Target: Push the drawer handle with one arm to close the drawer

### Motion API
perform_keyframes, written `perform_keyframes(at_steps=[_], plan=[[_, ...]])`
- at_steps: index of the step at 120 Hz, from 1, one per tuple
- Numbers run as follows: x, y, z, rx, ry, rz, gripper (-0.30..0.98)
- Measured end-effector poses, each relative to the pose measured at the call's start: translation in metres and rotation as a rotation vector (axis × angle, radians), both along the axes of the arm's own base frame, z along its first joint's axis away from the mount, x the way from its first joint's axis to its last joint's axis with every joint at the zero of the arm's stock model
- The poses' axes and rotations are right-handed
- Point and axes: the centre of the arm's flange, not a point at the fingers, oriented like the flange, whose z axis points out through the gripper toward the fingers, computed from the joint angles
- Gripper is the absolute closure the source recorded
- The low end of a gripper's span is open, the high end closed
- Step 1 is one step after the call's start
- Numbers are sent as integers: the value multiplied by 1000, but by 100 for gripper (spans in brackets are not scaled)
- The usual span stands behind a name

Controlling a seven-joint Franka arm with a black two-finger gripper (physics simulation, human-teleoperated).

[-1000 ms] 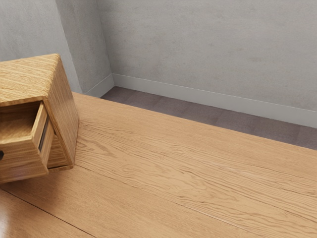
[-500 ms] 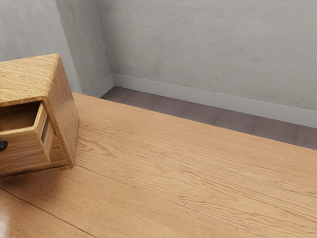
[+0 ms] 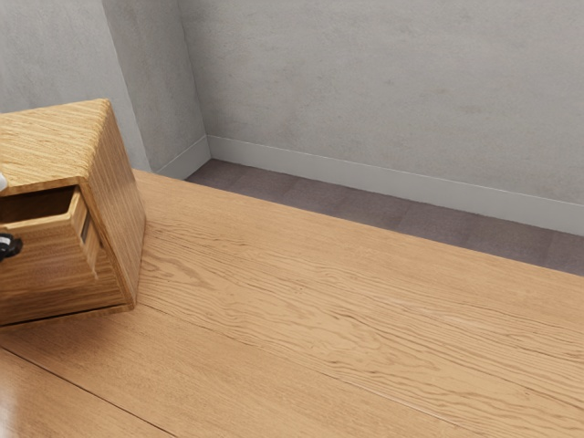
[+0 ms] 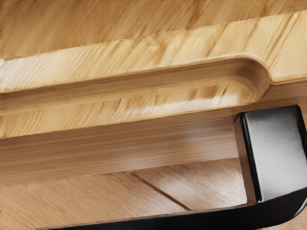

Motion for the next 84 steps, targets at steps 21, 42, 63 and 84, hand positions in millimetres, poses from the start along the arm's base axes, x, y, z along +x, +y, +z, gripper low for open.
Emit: perform_keyframes(at_steps=[21,42,63,84], plan=[[13,10,4,12,-4,-6,78],[26,18,6,21,-10,-20,78],[31,30,5,25,-12,-12,79],[46,39,3,32,-7,-25,78]])
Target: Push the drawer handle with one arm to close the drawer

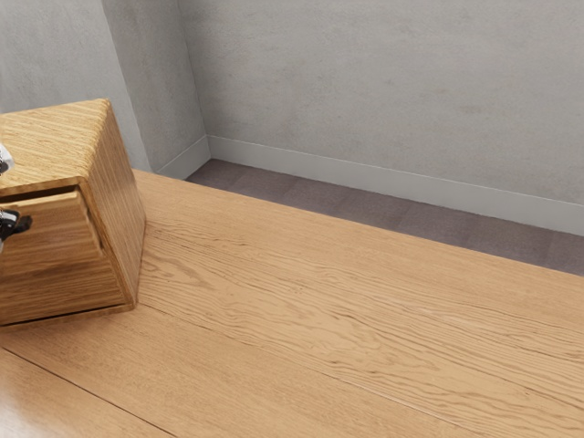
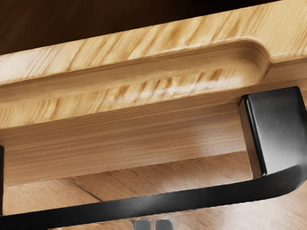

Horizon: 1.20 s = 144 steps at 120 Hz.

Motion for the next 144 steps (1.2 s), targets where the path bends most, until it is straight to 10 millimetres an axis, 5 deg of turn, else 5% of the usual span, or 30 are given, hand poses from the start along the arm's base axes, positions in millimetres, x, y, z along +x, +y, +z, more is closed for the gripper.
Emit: perform_keyframes(at_steps=[104,109,125,132,144], plan=[[29,27,-7,-3,-29,-20,79],[26,11,4,-6,-65,-41,71],[18,-60,43,-23,-153,-113,78],[21,-110,57,-30,-163,-148,66],[33,-161,69,-83,-179,-150,43]])
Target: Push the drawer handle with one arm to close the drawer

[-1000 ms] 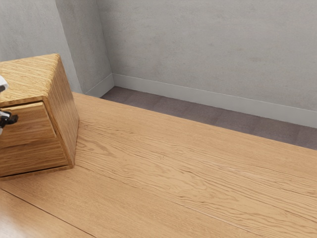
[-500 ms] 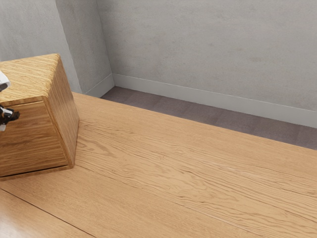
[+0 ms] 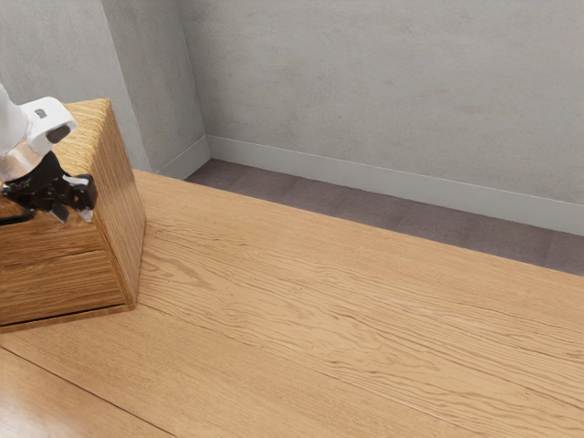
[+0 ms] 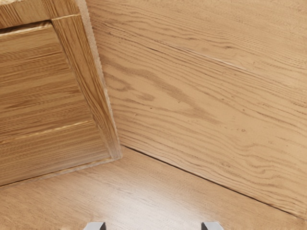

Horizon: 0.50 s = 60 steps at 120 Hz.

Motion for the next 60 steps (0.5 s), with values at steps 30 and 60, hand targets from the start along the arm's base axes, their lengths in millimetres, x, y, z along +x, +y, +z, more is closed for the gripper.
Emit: perform_keyframes(at_steps=[30,60], plan=[[100,-117,53,-47,180,-154,13],[105,-90,22,-73,320,-30,4]])
